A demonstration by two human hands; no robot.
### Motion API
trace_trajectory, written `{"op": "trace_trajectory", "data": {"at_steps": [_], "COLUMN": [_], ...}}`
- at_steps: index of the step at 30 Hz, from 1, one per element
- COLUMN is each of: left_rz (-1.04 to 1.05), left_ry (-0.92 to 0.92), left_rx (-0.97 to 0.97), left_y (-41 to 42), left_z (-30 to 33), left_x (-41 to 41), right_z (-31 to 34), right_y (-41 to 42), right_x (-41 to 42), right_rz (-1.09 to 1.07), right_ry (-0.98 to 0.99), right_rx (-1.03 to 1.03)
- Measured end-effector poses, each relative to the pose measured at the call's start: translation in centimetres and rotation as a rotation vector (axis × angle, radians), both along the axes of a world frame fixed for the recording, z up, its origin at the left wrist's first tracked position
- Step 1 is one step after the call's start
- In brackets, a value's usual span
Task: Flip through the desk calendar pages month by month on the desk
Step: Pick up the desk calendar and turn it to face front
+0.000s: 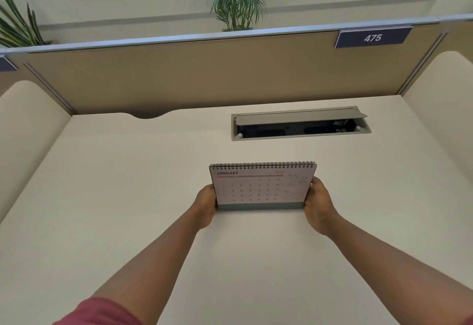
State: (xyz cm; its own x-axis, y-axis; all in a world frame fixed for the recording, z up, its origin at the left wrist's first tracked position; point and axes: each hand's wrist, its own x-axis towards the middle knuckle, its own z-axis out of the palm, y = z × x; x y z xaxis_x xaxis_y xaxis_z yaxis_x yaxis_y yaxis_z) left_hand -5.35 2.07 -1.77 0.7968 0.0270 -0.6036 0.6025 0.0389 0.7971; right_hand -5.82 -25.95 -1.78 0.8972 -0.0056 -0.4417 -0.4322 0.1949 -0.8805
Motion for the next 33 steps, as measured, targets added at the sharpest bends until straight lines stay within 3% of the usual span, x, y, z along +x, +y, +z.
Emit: {"op": "trace_trajectory", "data": {"at_steps": [6,14,17,21,33], "left_rz": [0.169,0.226,0.4,0.552,0.349], "left_ry": [-0.018,-0.048,-0.054,-0.204,-0.397], "left_rx": [-0.023,0.003,0.046,0.148,0.299], "left_y": [-0.7,-0.8,-1.1,-2.2,-4.9], "left_z": [-0.8,0.0,0.3,1.2,3.9], "left_x": [-0.5,-1.1,-1.6,-2.8,-7.5], "right_z": [-0.5,0.0,0.4,1.2,2.4], "right_y": [0.4,0.2,0.6,1.6,3.9], "right_x": [0.2,-0.2,-1.3,-3.0,-6.0], "right_rz": [-0.026,-0.053,-0.157,-0.248,-0.124], "right_ry": [0.051,0.126,0.029,-0.097,-0.178], "right_rx": [-0.09,-0.197,-0.313,-0.396,-0.443]}}
